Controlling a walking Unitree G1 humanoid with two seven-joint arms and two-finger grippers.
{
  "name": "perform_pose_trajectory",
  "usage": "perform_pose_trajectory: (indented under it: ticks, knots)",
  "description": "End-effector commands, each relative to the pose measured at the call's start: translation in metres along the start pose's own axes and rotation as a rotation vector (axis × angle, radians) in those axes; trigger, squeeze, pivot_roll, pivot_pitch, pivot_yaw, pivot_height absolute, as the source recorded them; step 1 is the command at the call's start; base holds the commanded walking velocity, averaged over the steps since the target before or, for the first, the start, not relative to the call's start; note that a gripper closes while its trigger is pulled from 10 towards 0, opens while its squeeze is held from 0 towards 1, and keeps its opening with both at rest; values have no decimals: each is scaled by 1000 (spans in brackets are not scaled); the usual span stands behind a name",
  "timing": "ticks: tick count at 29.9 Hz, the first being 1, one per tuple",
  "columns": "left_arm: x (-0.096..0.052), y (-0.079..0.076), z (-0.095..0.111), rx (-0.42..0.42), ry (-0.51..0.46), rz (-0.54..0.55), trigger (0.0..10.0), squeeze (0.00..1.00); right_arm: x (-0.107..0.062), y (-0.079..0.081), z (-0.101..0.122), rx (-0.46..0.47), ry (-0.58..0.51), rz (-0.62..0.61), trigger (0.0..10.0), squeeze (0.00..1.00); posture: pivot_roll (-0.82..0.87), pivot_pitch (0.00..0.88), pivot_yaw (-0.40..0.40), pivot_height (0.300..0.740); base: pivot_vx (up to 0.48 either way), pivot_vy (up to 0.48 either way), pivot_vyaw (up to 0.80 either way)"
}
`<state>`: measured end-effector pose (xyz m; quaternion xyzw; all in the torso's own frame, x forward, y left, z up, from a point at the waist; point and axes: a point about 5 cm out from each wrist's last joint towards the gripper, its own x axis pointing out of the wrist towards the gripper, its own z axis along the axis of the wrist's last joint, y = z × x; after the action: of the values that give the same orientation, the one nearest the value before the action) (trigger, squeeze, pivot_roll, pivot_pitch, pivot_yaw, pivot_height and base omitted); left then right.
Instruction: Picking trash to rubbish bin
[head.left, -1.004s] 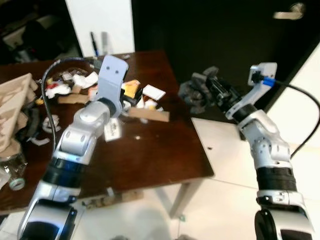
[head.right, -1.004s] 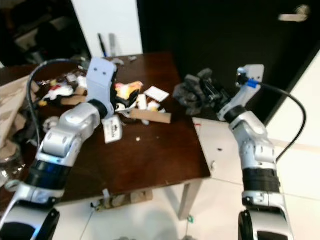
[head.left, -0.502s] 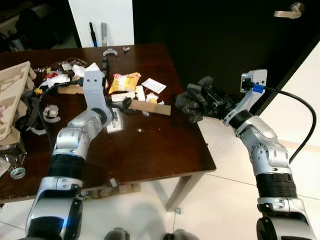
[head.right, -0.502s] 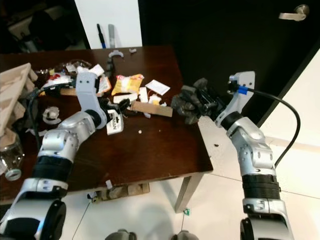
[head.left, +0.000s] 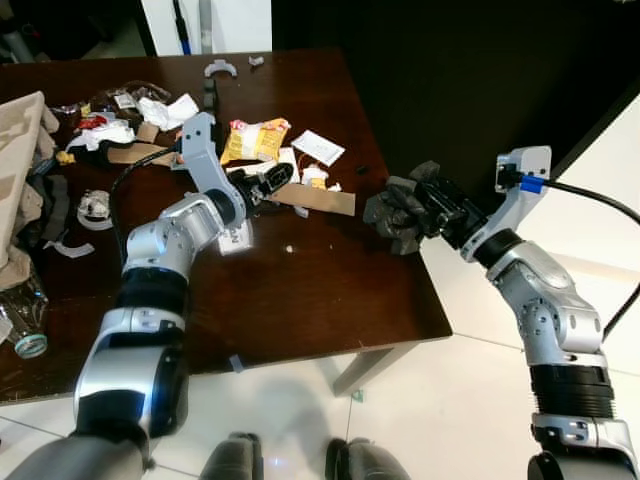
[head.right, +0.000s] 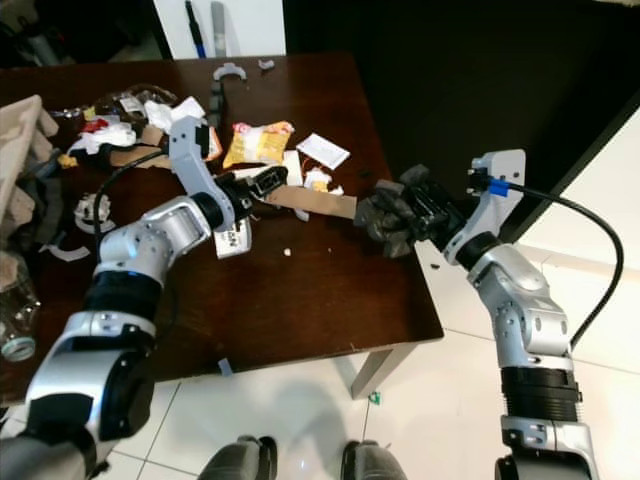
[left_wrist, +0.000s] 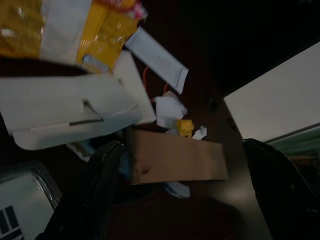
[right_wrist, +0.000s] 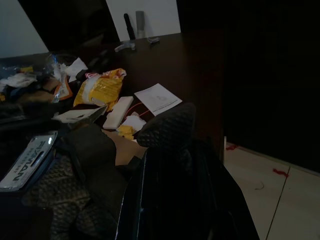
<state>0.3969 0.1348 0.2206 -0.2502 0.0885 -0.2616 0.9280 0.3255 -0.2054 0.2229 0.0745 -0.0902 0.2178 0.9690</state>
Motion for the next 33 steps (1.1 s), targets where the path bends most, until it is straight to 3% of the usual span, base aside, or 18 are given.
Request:
perform_pose_trajectory:
  ticks: [1, 8, 19, 20, 21, 33]
  knots:
    - [-2, 10, -3, -20, 50, 65, 10000, 0, -6, 2, 1, 10, 3, 14, 10000, 0, -35, 311, -10, 740, 0, 0, 0]
    - [1, 12, -6, -48, 99, 67, 10000, 0, -9, 6, 3, 11, 5, 24, 10000, 0, -48, 319, -4, 740, 0, 0, 0]
    - [7, 5, -13, -13, 183, 24, 10000, 0, -13, 7, 5, 17, 6, 15, 10000, 0, -60, 323, -2, 740, 0, 0, 0]
    - [7, 6, -17, -14, 205, 25, 3569, 0, -13, 7, 5, 18, 6, 14, 10000, 0, -61, 323, 1, 740, 0, 0, 0]
    - [6, 8, -22, -13, 232, 34, 0, 0, -13, 8, 5, 20, 6, 13, 10000, 0, -60, 320, 0, 740, 0, 0, 0]
    - [2, 18, -36, -8, 284, 66, 0, 0, -11, 9, 6, 35, 0, 10, 10000, 0, -59, 307, 2, 740, 0, 0, 0]
